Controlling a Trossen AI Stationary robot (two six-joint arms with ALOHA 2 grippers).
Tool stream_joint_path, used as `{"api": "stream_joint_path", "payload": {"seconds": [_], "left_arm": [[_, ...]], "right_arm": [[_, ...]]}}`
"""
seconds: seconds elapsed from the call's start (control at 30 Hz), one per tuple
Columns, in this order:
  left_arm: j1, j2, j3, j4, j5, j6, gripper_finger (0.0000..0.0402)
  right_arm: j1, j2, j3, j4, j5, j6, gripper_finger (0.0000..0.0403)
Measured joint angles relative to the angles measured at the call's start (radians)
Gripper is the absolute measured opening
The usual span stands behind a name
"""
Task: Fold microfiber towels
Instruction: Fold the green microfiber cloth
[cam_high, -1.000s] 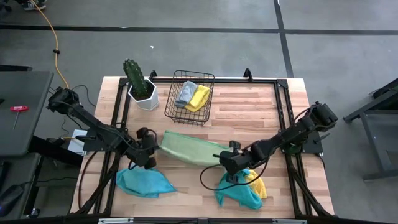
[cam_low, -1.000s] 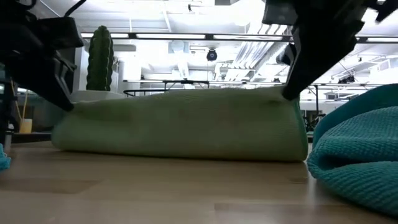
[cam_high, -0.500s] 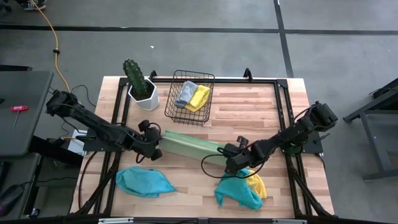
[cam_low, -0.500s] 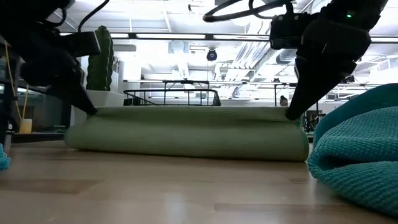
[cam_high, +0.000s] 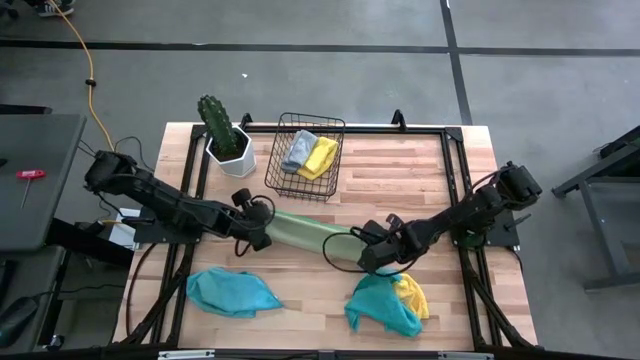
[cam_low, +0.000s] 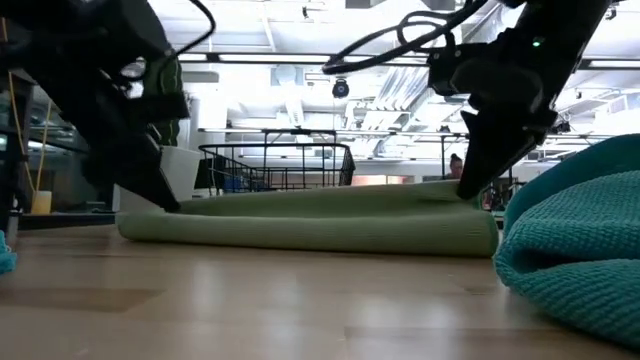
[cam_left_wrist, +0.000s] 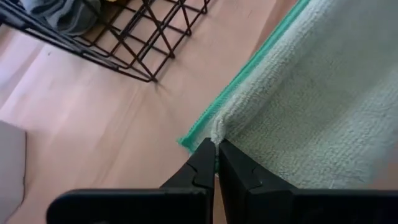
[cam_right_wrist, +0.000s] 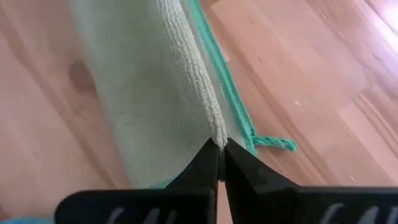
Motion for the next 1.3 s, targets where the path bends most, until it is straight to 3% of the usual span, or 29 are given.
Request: {"api": "stream_joint_path", "payload": {"seconds": [0.2,0.7,0.9,1.1,1.3], "left_arm": [[0.050,0.070,0.000,0.073,-0.013,0.027,0.0000],[0.066,0.064,0.000,0.099,0.004,0.104,0.0039],[0.066,0.064,0.014,0.091,0.002,0.170,0.0086],[0.066,0.064,0.115,-0.017,-0.019,0.270,0.0139],[0.062,0.064,0.210,-0.155,-0.035,0.312,0.0168]], "right_arm": [[-0.015,0.000,0.000,-0.022,0.005,0.069,0.0000],[-0.020,0.000,0.000,-0.022,0.005,0.100,0.0008],[-0.020,0.001,0.000,-0.032,0.049,0.103,0.0082],[-0.034,0.001,0.000,-0.083,0.065,0.070,0.0164],[-0.014,-0.008,0.001,-0.084,0.170,0.000,0.0204]]}}
